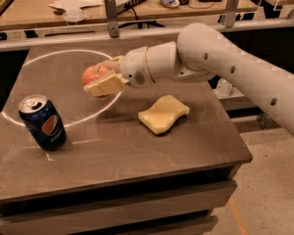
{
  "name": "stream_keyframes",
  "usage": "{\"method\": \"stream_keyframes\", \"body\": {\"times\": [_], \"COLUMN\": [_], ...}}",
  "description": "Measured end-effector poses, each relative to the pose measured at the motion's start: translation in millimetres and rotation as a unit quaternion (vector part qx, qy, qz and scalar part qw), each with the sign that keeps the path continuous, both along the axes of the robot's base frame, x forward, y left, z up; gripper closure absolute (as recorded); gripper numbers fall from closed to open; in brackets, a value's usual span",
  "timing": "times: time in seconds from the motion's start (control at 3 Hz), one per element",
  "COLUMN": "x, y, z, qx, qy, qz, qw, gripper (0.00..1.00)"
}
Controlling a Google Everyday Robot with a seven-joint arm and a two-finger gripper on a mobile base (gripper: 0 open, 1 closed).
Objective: Move apple near pepsi can
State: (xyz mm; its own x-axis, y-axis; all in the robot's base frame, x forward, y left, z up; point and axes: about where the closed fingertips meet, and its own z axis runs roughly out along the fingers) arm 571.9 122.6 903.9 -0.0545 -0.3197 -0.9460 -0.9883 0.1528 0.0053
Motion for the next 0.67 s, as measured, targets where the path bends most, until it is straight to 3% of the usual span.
{"method": "stream_keyframes", "body": {"times": [0.67], "x": [-63.7], "y": [9.8], "z": [-30.1], "qx": [0.015], "qy": [0.066], "qz": [0.01], "qw": [0.9976], "gripper": [0.97]}}
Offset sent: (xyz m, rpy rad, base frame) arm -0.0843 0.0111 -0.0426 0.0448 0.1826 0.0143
